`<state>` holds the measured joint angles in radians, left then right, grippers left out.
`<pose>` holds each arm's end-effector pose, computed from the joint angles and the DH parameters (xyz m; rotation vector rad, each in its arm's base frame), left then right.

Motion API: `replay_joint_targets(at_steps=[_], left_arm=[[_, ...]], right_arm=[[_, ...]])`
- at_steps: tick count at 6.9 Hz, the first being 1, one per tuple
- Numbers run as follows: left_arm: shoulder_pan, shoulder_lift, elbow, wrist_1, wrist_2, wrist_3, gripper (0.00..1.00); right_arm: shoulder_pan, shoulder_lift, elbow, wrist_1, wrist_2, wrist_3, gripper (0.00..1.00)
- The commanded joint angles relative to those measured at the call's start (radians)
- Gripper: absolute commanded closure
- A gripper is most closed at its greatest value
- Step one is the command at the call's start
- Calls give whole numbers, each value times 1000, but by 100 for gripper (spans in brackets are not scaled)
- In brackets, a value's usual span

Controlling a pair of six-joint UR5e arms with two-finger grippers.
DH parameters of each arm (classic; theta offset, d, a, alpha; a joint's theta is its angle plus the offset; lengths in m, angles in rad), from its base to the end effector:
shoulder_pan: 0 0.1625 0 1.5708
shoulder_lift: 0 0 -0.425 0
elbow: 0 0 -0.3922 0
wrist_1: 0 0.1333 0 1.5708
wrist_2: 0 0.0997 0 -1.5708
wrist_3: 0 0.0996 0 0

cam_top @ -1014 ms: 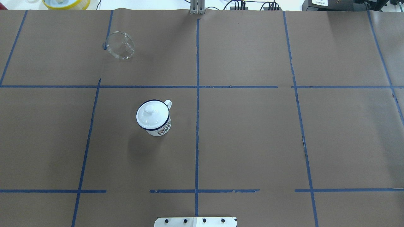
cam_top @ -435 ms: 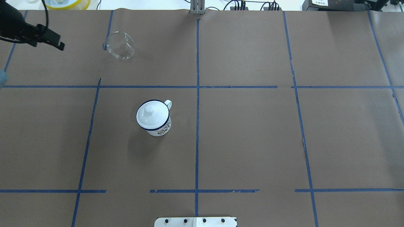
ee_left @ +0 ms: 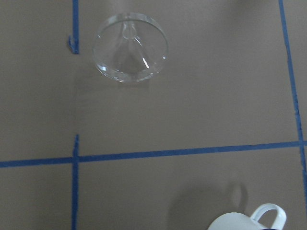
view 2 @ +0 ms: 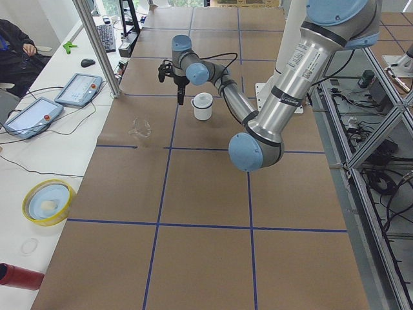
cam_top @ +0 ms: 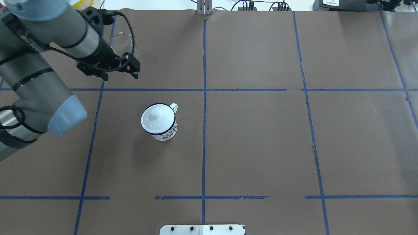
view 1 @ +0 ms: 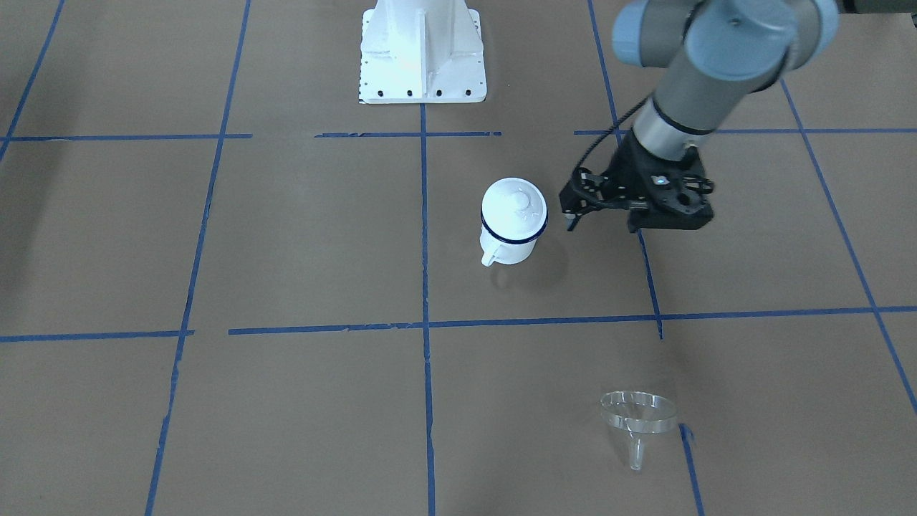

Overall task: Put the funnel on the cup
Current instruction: 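Move the left gripper over the white funnel in the enamel mug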

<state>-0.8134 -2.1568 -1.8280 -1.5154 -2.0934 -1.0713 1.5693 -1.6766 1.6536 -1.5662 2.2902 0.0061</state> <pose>0.3703 -0.5133 0.2139 0.0773 0.9102 -0.0860 0.0670 -0.4456 0.6709 -0.0203 -0.7193 0.0110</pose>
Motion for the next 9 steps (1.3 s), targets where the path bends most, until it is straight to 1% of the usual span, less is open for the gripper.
replay_joint_targets(at_steps=[1, 3, 5, 6, 9], left_arm=[[141, -51, 7, 40, 114, -152, 0], [158, -54, 13, 40, 127, -173, 1], [160, -52, 21, 41, 144, -173, 6], [168, -52, 27, 41, 162, -173, 6], [180, -52, 29, 41, 161, -173, 6]], right_arm=[[0, 0, 0, 0, 0, 0, 0], [0, 0, 0, 0, 0, 0, 0], [0, 0, 0, 0, 0, 0, 0], [0, 0, 0, 0, 0, 0, 0], [0, 0, 0, 0, 0, 0, 0]])
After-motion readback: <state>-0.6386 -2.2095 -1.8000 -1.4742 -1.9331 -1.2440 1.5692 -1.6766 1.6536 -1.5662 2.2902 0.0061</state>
